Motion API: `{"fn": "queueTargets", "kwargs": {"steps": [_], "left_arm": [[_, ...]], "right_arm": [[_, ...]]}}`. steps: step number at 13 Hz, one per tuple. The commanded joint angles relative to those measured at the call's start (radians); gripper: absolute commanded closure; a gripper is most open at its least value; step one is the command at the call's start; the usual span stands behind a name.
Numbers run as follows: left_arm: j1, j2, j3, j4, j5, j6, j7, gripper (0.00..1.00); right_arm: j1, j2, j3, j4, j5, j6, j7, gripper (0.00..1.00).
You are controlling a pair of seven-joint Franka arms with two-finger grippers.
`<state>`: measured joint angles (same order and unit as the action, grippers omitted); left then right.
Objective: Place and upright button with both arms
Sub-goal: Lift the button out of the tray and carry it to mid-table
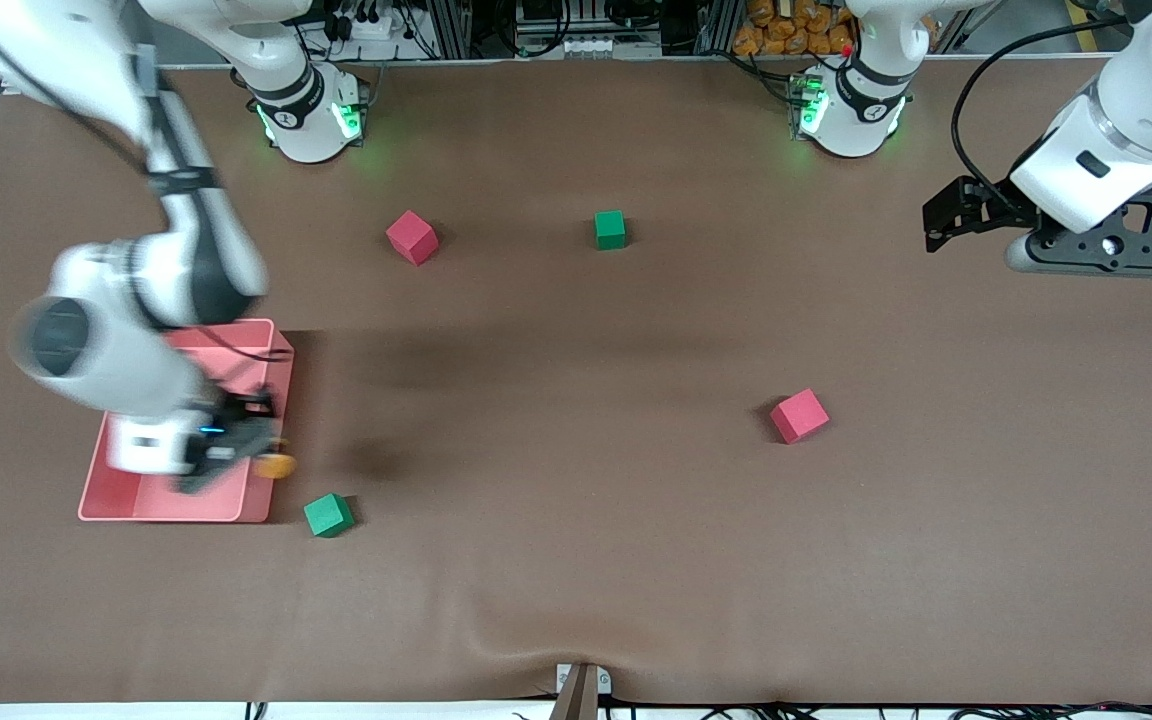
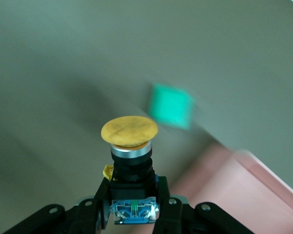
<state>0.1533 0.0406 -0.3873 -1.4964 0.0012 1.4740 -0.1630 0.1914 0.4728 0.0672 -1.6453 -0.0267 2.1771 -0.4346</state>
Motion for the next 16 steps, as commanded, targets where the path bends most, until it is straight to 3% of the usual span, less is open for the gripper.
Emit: {"fn": "queueTargets", "kwargs": {"steps": [1,5,10,16], "left_arm": [[0.012,-0.004,-0.001,-0.01,0.003,0.011,-0.01,0.0],[0.04,-0.01,0.001,-0.01,0.003,0.011,0.003,0.0],[0.046,-0.007,0.002,-0.01,0.003,0.017,0.003,0.0],[0.045,-0.007,0.001,-0.019,0.003,0.017,0.003,0.0]], "right_arm": [[0.176,0.156,-0.013,0.185,-0.004,-0.023,0.266,1.0],[0.345,0.285,-0.013,0.304,-0.002,0.035,0.705,1.0],[0.462,0.372,-0.009,0.418,0.008,0.053,1.103,1.0],[0.536,0.503,0.013,0.573,0.06,0.059,1.238,1.0]]}}
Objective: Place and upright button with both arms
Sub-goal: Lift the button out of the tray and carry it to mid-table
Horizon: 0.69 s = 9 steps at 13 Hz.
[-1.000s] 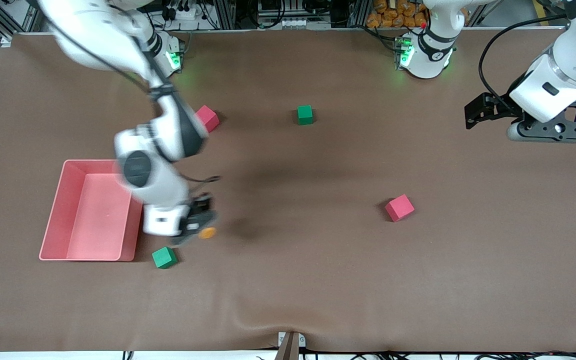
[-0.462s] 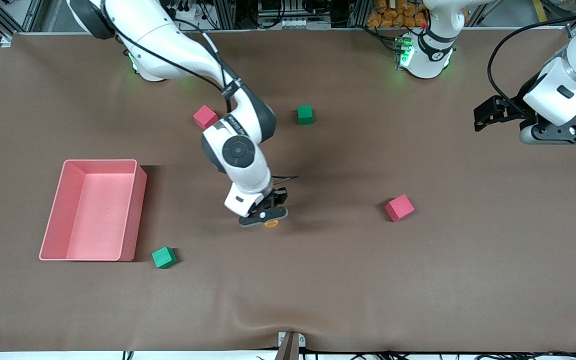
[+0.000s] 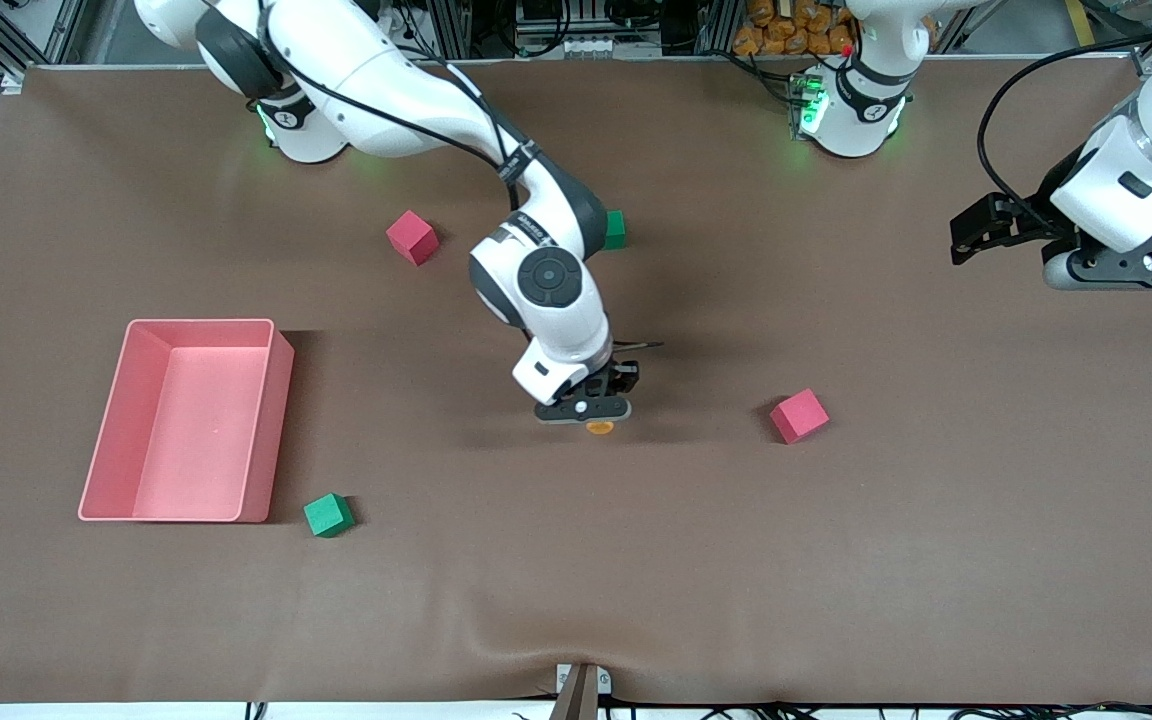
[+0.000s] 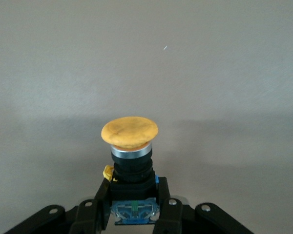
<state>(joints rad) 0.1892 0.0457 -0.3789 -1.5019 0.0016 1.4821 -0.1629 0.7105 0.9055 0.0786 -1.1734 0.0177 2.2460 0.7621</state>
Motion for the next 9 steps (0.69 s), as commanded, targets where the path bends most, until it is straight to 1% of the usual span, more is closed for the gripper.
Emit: {"fn": "queueTargets", "kwargs": {"steps": [1,4,5,6,7,9], "left_arm": [[0.006,-0.01,-0.008,-0.015,0.003,0.009,0.003,0.0],[-0.002,-0.006,-0.012,-0.023,0.003,0.024,0.002,0.0],[-0.005,0.002,-0.015,-0.024,0.003,0.03,0.0,0.0],[-0.007,0.008,-0.018,-0.026,0.003,0.033,-0.001,0.0],[-0.02,0.023,-0.024,-0.026,0.005,0.047,-0.006,0.0],[-0.063,0.046,-0.031,-0.023,0.006,0.072,-0.017,0.0]], "right_arm": [[0.021,0.084,0.001,0.104,0.018,0.015,0.043,1.0],[0.052,0.118,0.0,0.103,0.018,0.05,0.068,1.0],[0.055,0.119,0.0,0.103,0.016,0.05,0.081,0.9],[0.055,0.119,-0.002,0.103,0.016,0.049,0.082,0.51],[0.055,0.118,-0.005,0.098,0.004,0.049,0.074,0.01],[0.06,0.112,-0.008,0.097,-0.005,0.049,0.072,0.0]]}}
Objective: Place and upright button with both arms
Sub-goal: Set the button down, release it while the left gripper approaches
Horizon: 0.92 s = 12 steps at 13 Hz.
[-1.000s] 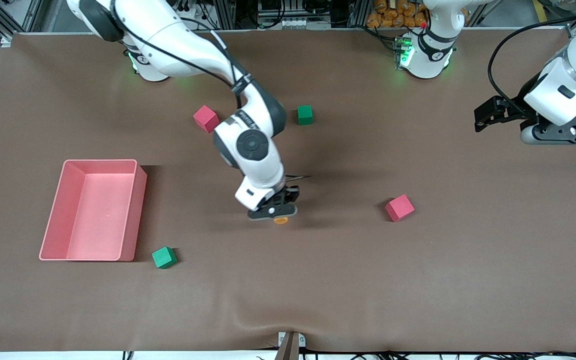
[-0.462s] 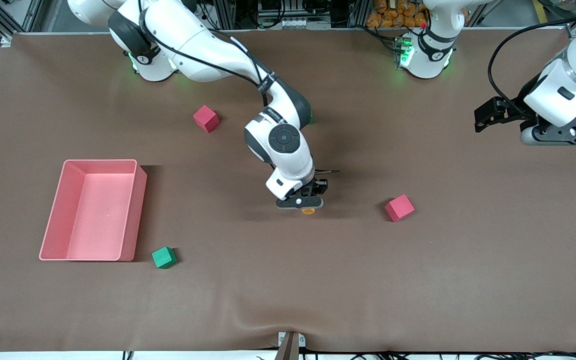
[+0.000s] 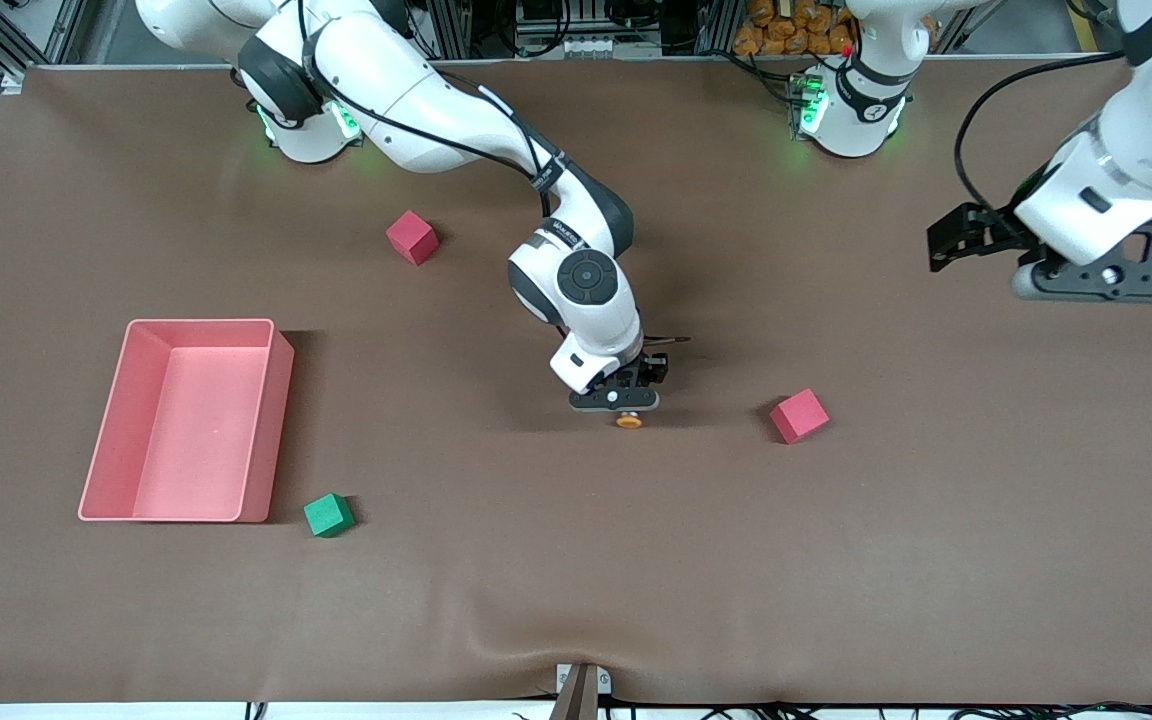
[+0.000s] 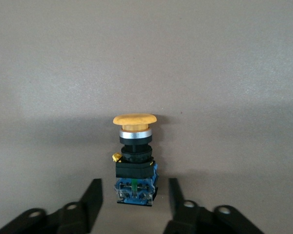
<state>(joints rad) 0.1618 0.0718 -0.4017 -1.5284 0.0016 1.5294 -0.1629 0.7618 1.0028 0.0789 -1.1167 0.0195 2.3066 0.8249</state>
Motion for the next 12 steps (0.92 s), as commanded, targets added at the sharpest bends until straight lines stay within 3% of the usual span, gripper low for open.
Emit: {"fn": "queueTargets", "kwargs": {"steps": [1,4,8,10,12], "left_arm": [[-0.06,0.031,-0.008,0.005,0.006,0.038,-0.029,0.0],[-0.105,0.052,-0.008,0.007,0.008,0.04,-0.075,0.0],[-0.117,0.094,-0.008,0.016,0.008,0.051,-0.103,0.0],[-0.148,0.143,-0.008,0.028,0.008,0.086,-0.104,0.0],[-0.188,0.201,-0.006,0.04,0.006,0.135,-0.106,0.0]], "right_arm": [[0.001,0.001,-0.01,0.04,-0.006,-0.016,0.01,0.0],[-0.048,-0.116,-0.01,0.015,-0.003,-0.07,-0.015,0.0],[-0.185,-0.254,-0.022,0.005,-0.004,-0.296,-0.292,0.0],[-0.258,-0.375,-0.024,-0.098,-0.004,-0.326,-0.416,0.0],[-0.33,-0.534,-0.025,-0.272,-0.003,-0.317,-0.577,0.0]]}}
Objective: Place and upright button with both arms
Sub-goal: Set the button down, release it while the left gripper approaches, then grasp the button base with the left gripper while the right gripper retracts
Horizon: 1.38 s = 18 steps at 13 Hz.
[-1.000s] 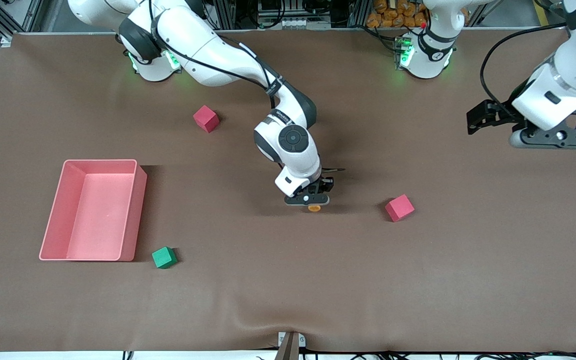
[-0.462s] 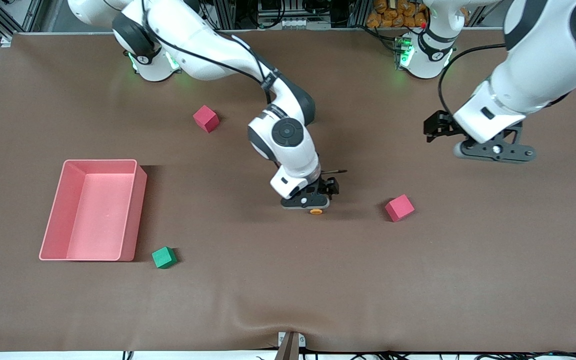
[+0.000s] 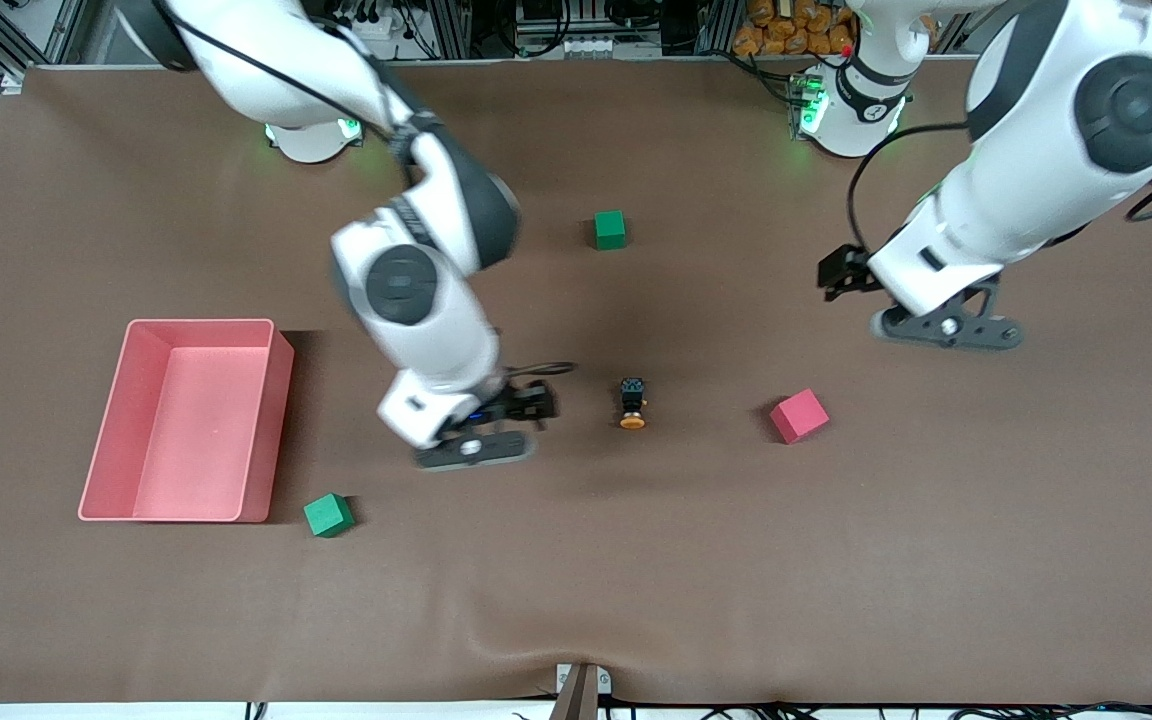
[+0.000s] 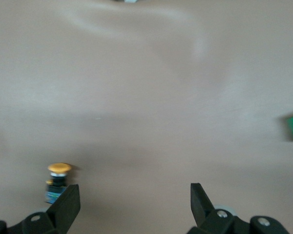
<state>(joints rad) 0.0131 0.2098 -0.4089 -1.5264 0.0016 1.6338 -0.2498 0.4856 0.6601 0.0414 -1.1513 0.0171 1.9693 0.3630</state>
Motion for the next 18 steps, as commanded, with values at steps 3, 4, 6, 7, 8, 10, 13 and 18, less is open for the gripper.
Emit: {"fn": "queueTargets", "kwargs": {"steps": [3,4,6,7,8,10,13,18], "left_arm": [[-0.085,0.16,-0.001,0.087,0.001,0.07,-0.102,0.0],[-0.12,0.189,0.002,0.109,0.003,0.07,-0.164,0.0],[-0.189,0.233,0.013,0.144,0.006,0.084,-0.319,0.0],[-0.199,0.256,0.012,0.144,0.006,0.115,-0.347,0.0],[-0.223,0.288,0.01,0.144,0.005,0.162,-0.355,0.0],[-0.269,0.357,0.012,0.144,0.005,0.242,-0.361,0.0],[-0.321,0.463,0.013,0.144,0.036,0.34,-0.348,0.0],[-0.389,0.568,0.07,0.146,0.077,0.477,-0.286,0.0]], "right_arm": [[-0.184,-0.379,0.014,-0.411,0.0,0.014,-0.237,0.0],[-0.223,-0.417,0.011,-0.425,-0.002,-0.019,-0.295,0.0],[-0.309,-0.464,0.006,-0.416,-0.014,-0.122,-0.338,0.0],[-0.356,-0.491,0.005,-0.416,-0.014,-0.162,-0.343,0.0],[-0.407,-0.523,0.006,-0.416,-0.014,-0.229,-0.38,0.0],[-0.476,-0.589,0.006,-0.418,-0.013,-0.364,-0.441,0.0],[-0.533,-0.681,0.005,-0.43,-0.009,-0.464,-0.444,0.0],[-0.53,-0.754,-0.098,-0.485,0.003,-0.491,-0.438,0.0]]}}
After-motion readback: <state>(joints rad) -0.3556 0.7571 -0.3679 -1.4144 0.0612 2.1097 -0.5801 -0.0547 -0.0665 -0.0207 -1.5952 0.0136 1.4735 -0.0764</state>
